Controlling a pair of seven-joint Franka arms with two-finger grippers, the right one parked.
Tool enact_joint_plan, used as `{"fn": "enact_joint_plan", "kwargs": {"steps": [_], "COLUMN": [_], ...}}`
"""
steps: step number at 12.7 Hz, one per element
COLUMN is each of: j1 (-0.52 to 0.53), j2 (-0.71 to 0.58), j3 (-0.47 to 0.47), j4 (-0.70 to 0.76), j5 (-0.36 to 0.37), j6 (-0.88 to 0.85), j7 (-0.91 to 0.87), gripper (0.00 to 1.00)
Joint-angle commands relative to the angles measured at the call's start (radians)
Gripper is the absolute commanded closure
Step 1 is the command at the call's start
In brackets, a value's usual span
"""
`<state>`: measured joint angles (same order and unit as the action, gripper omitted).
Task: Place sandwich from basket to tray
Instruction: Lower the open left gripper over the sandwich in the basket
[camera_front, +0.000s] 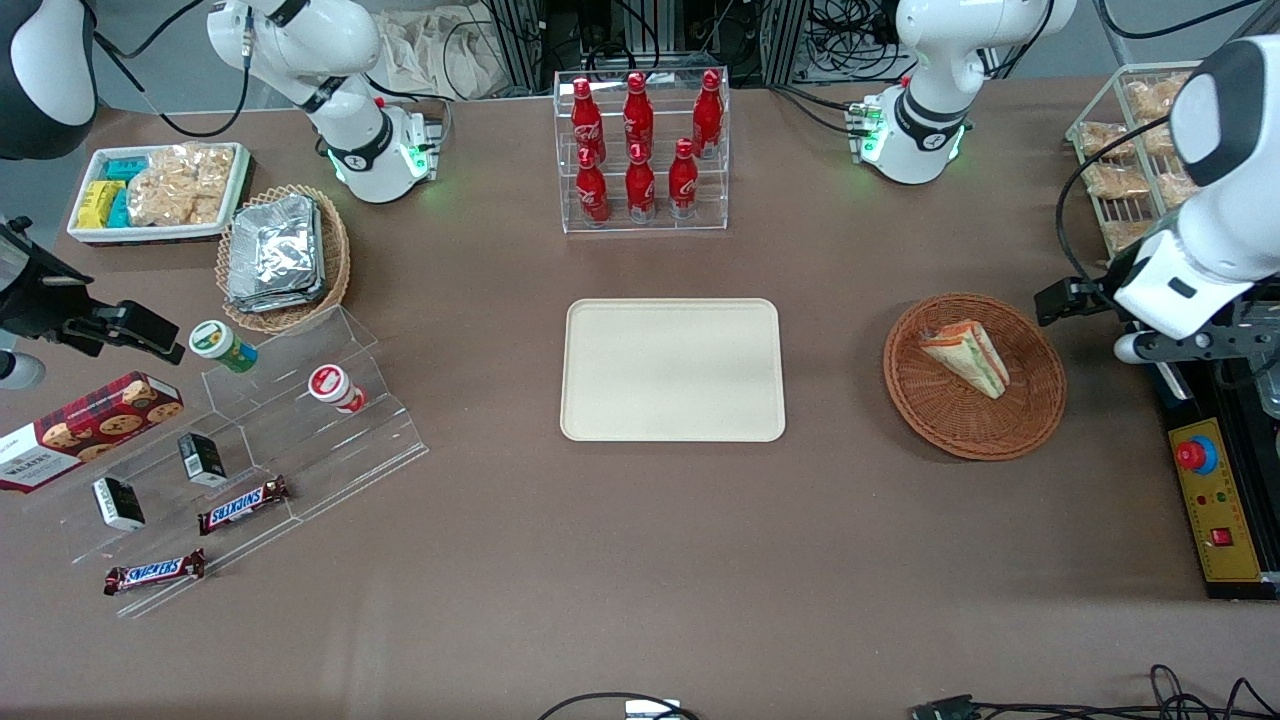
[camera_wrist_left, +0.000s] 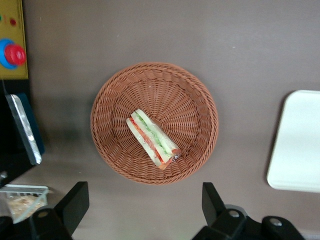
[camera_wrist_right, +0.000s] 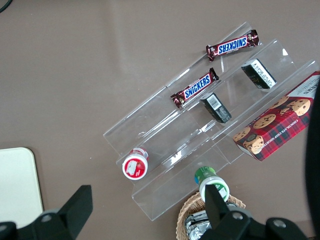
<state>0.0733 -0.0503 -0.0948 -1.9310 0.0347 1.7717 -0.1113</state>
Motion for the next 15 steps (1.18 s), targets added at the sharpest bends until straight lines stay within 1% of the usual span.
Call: {"fn": "enact_joint_plan", "kwargs": {"steps": [1,5,8,13,15], "j1": [0.006,0.011,0.033,0.031,0.031], "j2": [-0.112,-0.112,-0.117,-0.108,-0.085], "j3": [-0.002,-0.002,-0.002,-0.003,-0.003], "j4": [-0.221,-0.325,-0.413,-0.56,-0.598], "j5": [0.01,0.01,0.01,0.007,0.002], "j6": [0.157,0.267,0.359,0.57,0.646], "j7": [-0.091,-0.189,-0.214,-0.283,-0.318], "gripper": [0.0,0.0,0.0,0.0,0.0]}}
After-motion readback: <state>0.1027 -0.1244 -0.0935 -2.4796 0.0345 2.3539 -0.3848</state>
